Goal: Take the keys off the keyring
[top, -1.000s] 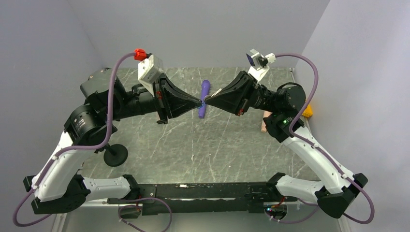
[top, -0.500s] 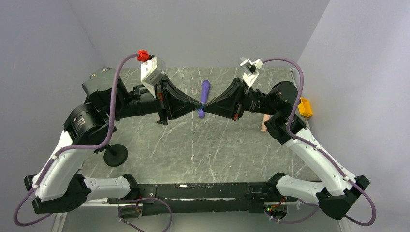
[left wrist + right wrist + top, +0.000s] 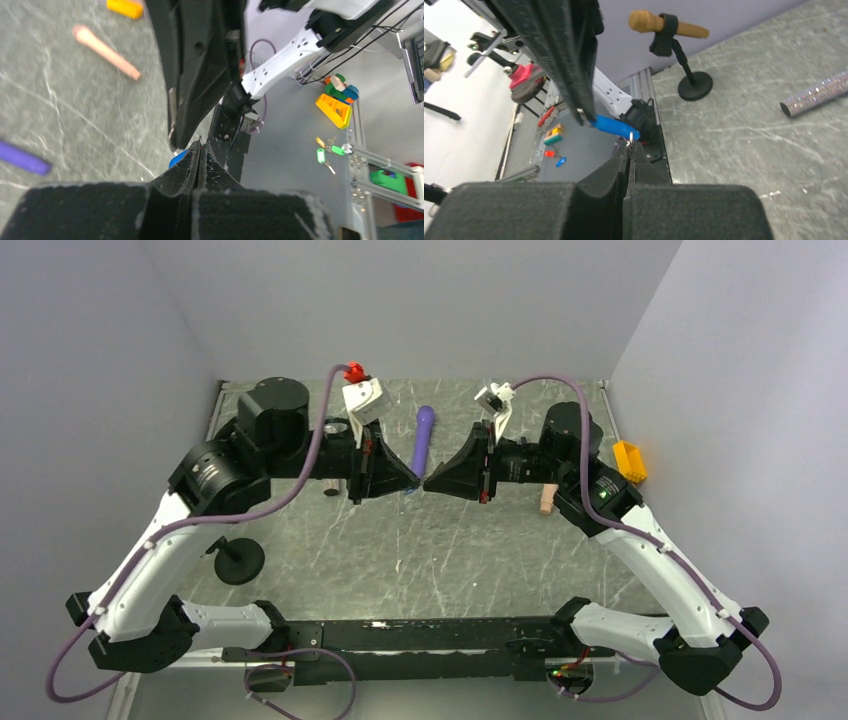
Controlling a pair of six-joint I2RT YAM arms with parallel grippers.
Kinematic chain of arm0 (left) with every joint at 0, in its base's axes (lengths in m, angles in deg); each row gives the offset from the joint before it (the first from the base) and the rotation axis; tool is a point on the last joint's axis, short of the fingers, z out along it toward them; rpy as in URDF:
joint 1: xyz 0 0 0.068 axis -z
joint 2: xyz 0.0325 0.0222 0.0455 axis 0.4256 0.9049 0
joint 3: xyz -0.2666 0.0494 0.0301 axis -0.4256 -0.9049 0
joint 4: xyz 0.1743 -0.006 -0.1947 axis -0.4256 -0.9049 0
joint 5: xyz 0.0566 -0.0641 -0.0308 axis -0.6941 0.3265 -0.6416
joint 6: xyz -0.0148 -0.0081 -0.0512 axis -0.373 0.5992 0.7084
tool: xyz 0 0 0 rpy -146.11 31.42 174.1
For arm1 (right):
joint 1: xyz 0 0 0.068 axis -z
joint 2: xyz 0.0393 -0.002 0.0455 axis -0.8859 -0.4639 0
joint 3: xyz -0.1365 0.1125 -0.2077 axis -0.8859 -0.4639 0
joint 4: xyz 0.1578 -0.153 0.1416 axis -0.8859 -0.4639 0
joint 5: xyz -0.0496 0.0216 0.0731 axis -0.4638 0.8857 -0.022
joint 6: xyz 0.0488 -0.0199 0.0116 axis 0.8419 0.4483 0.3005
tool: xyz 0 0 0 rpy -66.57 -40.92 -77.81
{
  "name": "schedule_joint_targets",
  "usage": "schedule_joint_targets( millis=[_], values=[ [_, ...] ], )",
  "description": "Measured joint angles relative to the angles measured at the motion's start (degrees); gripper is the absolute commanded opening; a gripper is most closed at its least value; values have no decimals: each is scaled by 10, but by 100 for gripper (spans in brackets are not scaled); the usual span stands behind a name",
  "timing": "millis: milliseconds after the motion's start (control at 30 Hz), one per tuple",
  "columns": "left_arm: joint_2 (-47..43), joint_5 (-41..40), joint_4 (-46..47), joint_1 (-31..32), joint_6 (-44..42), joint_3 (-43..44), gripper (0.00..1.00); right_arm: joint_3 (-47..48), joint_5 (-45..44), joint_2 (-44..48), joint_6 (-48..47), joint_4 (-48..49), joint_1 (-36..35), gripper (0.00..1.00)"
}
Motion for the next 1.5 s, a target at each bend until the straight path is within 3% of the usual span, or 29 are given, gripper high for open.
schedule_joint_targets(
  millis=[167, 433, 900, 1500],
  values=[
    [17, 35, -27, -67, 33, -69, 0, -27, -32, 8, -26, -55, 0, 0],
    [50, 32, -41, -103, 82, -178, 0, -61, -80, -13, -47, -128, 0, 0],
    [81, -95, 13, -145, 148, -349, 0, -84, -109, -30, -35, -149, 0, 0],
    [173, -184, 24, -177, 153, -350, 2, -85, -117, -25, -33, -153, 0, 0]
  ],
)
